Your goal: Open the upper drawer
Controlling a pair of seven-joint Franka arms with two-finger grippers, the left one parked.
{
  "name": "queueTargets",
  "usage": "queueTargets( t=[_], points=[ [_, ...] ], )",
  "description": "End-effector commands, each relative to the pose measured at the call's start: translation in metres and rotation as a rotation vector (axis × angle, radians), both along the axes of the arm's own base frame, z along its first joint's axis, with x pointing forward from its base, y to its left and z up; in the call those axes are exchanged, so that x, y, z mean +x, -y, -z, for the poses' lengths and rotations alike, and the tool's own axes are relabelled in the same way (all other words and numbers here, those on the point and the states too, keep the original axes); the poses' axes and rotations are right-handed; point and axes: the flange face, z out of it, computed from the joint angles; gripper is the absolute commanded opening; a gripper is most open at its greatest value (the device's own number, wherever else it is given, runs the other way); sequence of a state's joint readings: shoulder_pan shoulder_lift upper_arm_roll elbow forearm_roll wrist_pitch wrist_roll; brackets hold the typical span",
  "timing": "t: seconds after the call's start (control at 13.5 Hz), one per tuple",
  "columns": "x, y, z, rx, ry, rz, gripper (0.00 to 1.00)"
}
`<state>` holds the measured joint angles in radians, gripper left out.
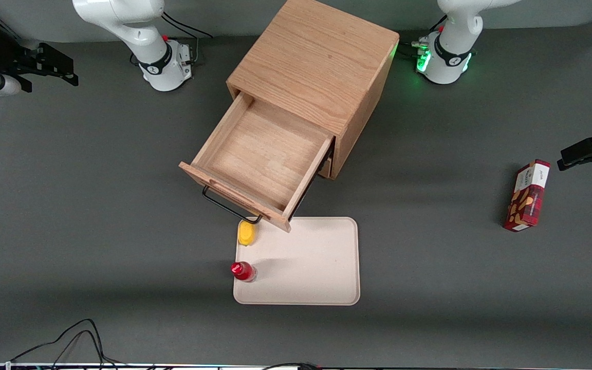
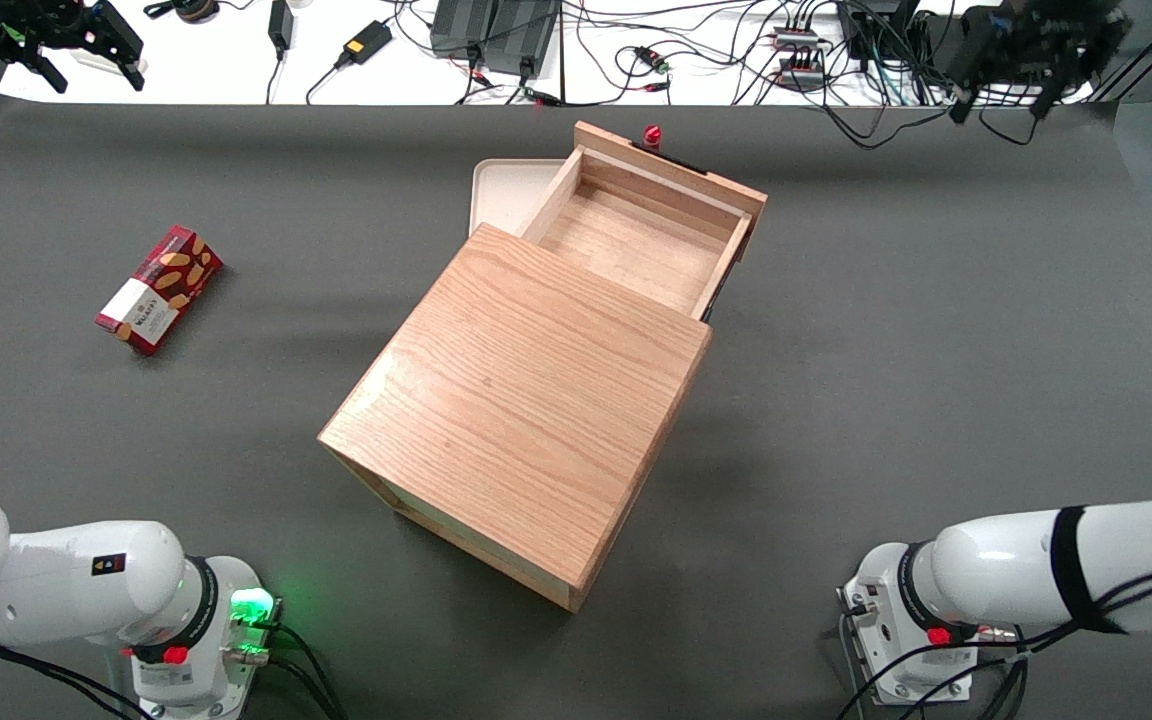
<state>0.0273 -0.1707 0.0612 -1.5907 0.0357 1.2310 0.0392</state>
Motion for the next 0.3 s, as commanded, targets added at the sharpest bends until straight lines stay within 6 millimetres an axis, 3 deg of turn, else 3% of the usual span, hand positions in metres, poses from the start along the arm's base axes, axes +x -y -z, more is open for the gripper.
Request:
queueTargets(
  t=[0.0, 0.22],
  points=[
    [-0.027, 0.006, 0.024, 0.007, 0.018, 0.063, 1.00],
    [-0.005, 0.016, 0.024, -0.055, 0.028, 0.072, 1.00]
  ],
)
